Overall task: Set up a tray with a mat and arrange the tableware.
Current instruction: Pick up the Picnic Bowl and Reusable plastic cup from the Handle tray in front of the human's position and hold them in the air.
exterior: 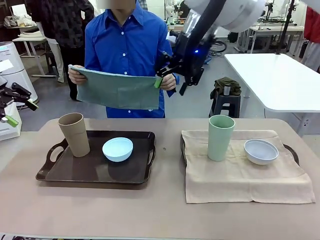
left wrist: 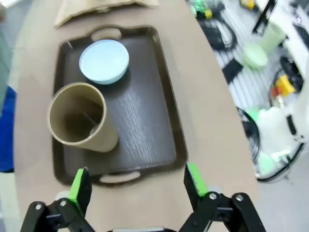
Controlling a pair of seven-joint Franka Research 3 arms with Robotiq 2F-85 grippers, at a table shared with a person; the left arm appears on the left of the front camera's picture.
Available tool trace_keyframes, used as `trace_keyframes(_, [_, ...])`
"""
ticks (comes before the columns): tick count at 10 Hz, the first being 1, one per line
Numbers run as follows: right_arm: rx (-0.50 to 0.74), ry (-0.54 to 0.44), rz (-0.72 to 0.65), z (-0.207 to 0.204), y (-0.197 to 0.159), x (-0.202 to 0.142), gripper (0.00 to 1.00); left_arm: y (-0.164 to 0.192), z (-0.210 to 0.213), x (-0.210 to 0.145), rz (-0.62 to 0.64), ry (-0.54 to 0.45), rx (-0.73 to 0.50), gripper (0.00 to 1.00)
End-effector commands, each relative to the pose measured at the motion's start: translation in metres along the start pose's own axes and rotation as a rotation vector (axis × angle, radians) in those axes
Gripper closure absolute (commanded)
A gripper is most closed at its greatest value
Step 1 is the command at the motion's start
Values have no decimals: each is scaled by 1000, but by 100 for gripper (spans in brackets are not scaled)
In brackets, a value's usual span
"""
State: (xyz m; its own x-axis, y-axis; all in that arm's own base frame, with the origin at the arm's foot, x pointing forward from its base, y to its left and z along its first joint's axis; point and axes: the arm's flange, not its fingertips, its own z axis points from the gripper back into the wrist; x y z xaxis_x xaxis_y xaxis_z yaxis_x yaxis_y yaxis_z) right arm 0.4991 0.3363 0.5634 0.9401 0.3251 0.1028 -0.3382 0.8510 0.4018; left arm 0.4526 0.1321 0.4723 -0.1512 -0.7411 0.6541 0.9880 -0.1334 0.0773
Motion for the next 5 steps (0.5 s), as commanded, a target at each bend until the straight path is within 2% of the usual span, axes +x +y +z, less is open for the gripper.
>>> trace_keyframes(1, [-71,18,-27,-20,15,29,0,5,-23,-17,57,-109,116,0])
trace_keyframes(3, [-97,64,-20,-54,27,46,0,19,-34,-31,137,-151,118,0])
trace_keyframes(5, [-128,127,-10,-83,36,56,0,36,-38,-44,162,-148,126,0])
